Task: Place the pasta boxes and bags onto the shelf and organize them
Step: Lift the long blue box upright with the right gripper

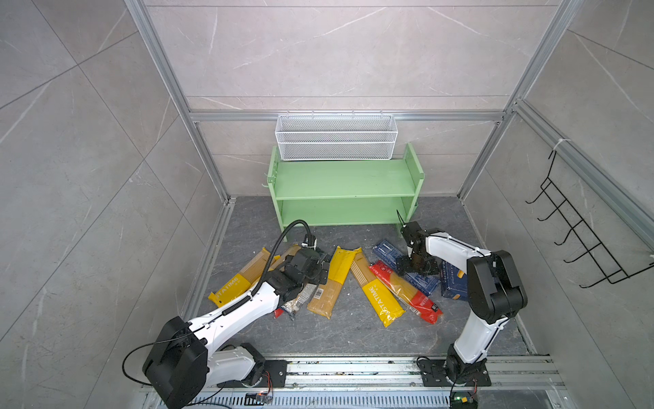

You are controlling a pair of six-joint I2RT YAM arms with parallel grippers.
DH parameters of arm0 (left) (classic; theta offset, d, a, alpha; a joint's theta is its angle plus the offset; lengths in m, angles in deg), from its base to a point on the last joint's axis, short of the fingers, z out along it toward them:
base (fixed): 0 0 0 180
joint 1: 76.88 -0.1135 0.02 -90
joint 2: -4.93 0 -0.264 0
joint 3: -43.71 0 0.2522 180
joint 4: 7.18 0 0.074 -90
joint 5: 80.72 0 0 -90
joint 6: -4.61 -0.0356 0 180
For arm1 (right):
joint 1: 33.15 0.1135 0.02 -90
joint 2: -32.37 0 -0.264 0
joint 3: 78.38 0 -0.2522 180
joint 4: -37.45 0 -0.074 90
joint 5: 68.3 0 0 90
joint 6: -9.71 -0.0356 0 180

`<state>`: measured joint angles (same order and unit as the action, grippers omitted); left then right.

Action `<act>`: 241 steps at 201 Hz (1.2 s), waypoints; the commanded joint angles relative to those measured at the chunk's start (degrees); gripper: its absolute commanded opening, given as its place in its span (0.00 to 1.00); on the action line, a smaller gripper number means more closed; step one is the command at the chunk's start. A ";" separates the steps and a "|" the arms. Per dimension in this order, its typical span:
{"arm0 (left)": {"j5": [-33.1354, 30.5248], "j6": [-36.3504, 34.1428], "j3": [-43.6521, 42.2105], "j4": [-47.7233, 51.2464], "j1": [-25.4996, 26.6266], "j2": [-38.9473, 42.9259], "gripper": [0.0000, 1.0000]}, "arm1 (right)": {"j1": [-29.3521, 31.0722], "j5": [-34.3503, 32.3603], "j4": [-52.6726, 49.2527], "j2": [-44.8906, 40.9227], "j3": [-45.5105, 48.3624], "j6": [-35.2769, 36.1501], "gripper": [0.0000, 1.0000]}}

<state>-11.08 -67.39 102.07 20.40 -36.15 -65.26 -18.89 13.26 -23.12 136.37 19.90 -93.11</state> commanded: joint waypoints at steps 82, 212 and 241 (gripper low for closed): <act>0.69 1.89 -2.06 1.68 -0.28 5.07 1.00 | -0.03 -4.57 -4.69 5.23 -9.32 3.60 0.99; 1.88 1.57 -3.02 0.47 -0.30 4.20 1.00 | -2.74 9.15 -0.76 6.88 -1.78 2.95 0.94; 2.33 2.20 -3.20 0.98 -0.30 5.13 1.00 | -2.61 7.82 -0.32 5.06 0.33 1.90 0.87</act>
<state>-9.68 -66.04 99.17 21.60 -36.15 -61.11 -21.51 16.40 -22.05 140.94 16.23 -89.06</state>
